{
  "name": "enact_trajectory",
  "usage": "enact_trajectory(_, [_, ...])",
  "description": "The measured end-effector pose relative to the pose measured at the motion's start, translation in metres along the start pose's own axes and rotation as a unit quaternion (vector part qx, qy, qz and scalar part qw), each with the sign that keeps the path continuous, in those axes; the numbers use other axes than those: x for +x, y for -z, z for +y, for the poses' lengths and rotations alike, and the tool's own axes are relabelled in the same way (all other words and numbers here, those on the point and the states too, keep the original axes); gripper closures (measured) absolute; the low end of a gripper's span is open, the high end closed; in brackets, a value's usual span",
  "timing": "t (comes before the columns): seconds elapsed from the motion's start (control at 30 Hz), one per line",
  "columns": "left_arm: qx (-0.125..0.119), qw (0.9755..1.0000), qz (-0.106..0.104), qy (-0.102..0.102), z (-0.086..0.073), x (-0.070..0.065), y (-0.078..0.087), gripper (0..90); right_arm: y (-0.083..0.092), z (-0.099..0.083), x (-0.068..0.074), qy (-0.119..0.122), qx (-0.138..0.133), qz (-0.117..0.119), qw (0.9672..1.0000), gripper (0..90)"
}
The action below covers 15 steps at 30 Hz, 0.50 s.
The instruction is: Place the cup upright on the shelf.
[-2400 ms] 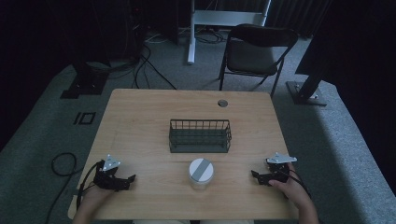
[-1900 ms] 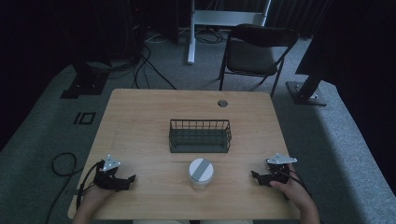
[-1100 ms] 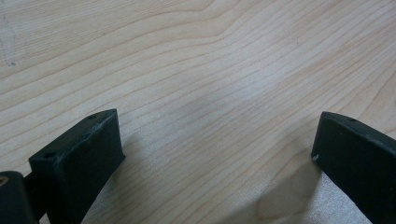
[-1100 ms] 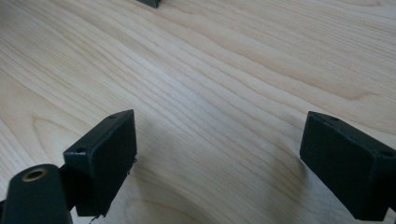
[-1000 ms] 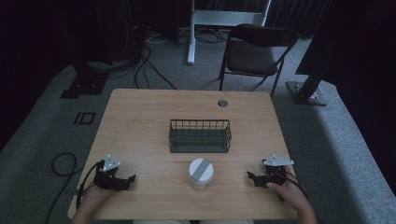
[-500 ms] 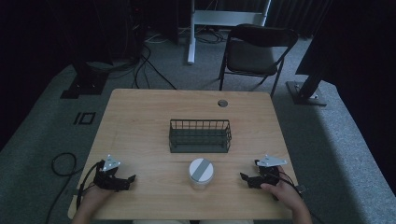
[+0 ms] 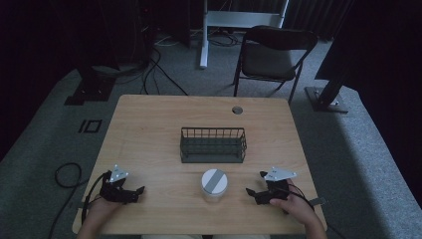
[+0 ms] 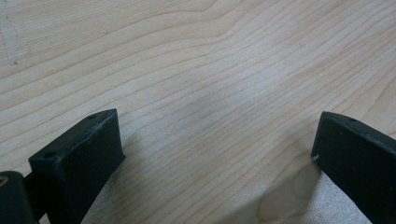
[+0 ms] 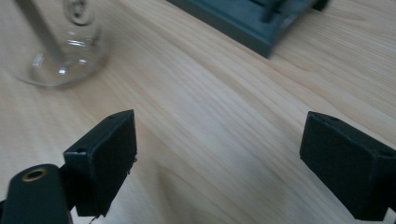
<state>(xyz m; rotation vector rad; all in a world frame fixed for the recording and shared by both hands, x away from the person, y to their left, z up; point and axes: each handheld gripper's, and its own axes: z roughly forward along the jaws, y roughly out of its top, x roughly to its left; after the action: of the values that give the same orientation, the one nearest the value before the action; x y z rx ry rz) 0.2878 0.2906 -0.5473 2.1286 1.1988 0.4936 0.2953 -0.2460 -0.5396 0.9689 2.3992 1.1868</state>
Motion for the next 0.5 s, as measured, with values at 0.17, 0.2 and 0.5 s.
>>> enact_trajectory(0.17, [0.0,1.0,0.0,0.0,0.0,0.0,0.0,2.0,-0.004,0.006,0.01,0.01,-0.004,0.016,0.9998,10.8])
enact_trajectory(0.2, [0.0,1.0,0.0,0.0,0.0,0.0,0.0,2.0,-0.005,0.007,0.012,0.015,-0.004,0.02,0.9997,10.8])
enact_trajectory(0.5, [0.0,1.0,0.0,0.0,0.0,0.0,0.0,2.0,-0.012,0.016,0.032,0.038,-0.012,0.059,0.9974,10.8])
